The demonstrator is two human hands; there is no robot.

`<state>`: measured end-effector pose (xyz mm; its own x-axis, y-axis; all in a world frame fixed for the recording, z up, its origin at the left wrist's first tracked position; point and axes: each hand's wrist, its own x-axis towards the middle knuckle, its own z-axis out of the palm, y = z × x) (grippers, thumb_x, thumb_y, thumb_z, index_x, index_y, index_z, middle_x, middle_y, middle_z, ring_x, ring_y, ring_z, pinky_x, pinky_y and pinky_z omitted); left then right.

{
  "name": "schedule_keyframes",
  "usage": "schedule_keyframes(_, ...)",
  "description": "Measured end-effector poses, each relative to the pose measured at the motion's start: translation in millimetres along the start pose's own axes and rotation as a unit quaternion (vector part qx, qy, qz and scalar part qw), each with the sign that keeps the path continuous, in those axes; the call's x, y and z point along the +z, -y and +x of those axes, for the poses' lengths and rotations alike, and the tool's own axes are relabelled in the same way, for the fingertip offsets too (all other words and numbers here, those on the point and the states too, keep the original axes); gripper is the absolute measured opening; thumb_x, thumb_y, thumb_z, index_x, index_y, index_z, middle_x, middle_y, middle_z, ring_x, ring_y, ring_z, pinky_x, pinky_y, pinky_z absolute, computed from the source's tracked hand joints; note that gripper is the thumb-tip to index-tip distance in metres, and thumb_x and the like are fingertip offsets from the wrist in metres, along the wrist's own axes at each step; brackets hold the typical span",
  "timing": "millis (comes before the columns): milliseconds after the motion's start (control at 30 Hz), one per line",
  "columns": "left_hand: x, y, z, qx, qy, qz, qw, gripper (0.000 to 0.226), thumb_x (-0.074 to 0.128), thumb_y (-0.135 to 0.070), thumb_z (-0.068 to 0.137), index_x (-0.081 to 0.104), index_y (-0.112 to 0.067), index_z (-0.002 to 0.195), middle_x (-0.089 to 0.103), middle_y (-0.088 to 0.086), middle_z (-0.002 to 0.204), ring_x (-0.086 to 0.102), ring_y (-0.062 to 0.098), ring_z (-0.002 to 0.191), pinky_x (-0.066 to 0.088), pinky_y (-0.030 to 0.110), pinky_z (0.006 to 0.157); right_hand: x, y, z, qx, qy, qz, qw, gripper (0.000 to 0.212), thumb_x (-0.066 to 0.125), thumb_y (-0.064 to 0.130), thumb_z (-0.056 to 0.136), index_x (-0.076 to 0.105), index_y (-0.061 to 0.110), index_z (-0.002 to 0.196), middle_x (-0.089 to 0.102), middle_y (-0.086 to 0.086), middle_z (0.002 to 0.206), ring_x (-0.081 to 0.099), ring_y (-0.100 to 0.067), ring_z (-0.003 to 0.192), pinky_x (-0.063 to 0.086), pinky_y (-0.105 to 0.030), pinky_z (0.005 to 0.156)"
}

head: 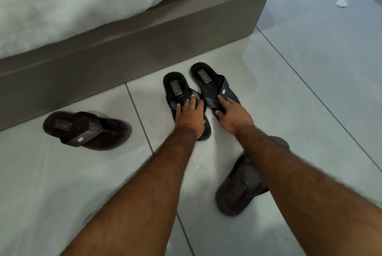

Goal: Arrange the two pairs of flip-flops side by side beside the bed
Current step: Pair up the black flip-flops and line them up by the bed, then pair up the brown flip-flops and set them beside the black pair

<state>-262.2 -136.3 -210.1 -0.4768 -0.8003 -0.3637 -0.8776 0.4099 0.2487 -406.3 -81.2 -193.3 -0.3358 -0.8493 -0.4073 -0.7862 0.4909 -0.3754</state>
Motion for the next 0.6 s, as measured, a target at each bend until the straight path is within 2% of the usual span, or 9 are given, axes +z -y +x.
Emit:
schedule_keyframes(100,-0.4,-0.1,-4.3,0.004,0.004,0.000,1.000,0.075,0.054,-0.031,0.098,0.011,-0.022,0.159,0.002,0.007,0.170,0.007,0.027,0.156,0.003,0.049,0.127,1.7,-0.6,-6.1,-0.011,0.015,0.010,1.000,0.070,0.047,0.043,0.101,0.015,0.029,0.160,0.021,-0.004,0.167,0.025,-0.026,0.152,0.029,-0.043,0.121)
schedule_keyframes(167,-3.0,1.9,-7.3,0.017,-0.009,-0.008,1.000,0.083,0.056,-0.036,0.096,0.004,-0.022,0.159,0.003,0.007,0.170,0.004,0.027,0.157,0.004,0.050,0.126,-1.1,0.7,-10.2,-0.034,0.015,0.057,0.998,0.078,0.053,0.037,0.099,0.009,0.021,0.161,0.022,-0.008,0.166,0.025,-0.028,0.152,0.027,-0.045,0.123)
schedule_keyframes(233,-5.9,7.5,-15.0,0.036,-0.066,-0.026,0.997,0.093,0.061,-0.045,0.091,0.002,-0.023,0.160,0.006,0.005,0.170,0.004,0.026,0.157,0.006,0.051,0.127,-6.3,-5.5,-20.6,-0.060,-0.037,0.103,0.992,0.080,0.057,0.030,0.097,0.011,0.014,0.160,0.028,-0.012,0.162,0.029,-0.030,0.148,0.026,-0.046,0.122)
schedule_keyframes(300,-8.6,21.9,-26.4,0.035,-0.136,-0.049,0.989,0.095,0.061,-0.054,0.088,0.007,-0.022,0.159,0.012,0.006,0.169,0.008,0.026,0.156,0.009,0.051,0.127,-12.9,-26.2,-40.2,-0.068,-0.101,0.111,0.986,0.074,0.056,0.033,0.097,0.019,0.012,0.158,0.035,-0.013,0.158,0.032,-0.030,0.146,0.025,-0.042,0.123)
schedule_keyframes(367,-10.6,49.1,-41.3,-0.003,-0.179,-0.061,0.982,0.088,0.053,-0.057,0.091,0.012,-0.019,0.158,0.016,0.008,0.168,0.011,0.027,0.156,0.012,0.050,0.127,-16.3,-58.8,-70.1,-0.063,-0.113,0.067,0.989,0.072,0.050,0.046,0.099,0.021,0.015,0.158,0.032,-0.011,0.161,0.025,-0.028,0.150,0.022,-0.041,0.124)
schedule_keyframes(467,-14.2,105.4,-62.3,-0.089,-0.236,-0.018,0.967,0.076,0.039,-0.057,0.098,0.022,-0.009,0.154,0.025,0.017,0.164,0.019,0.034,0.153,0.018,0.053,0.125,-13.6,-110.3,-113.1,-0.075,-0.070,-0.042,0.994,0.082,0.043,0.066,0.093,0.024,0.019,0.158,0.031,-0.007,0.163,0.020,-0.025,0.153,0.021,-0.043,0.124)
schedule_keyframes(600,-16.3,171.9,-83.9,-0.181,-0.265,0.034,0.947,0.076,0.044,-0.052,0.096,0.027,-0.002,0.151,0.026,0.025,0.161,0.024,0.042,0.150,0.019,0.056,0.123,8.6,-138.0,-149.6,-0.090,-0.002,-0.082,0.993,0.086,0.041,0.071,0.091,0.027,0.021,0.158,0.021,-0.007,0.167,0.017,-0.024,0.155,0.024,-0.044,0.124)
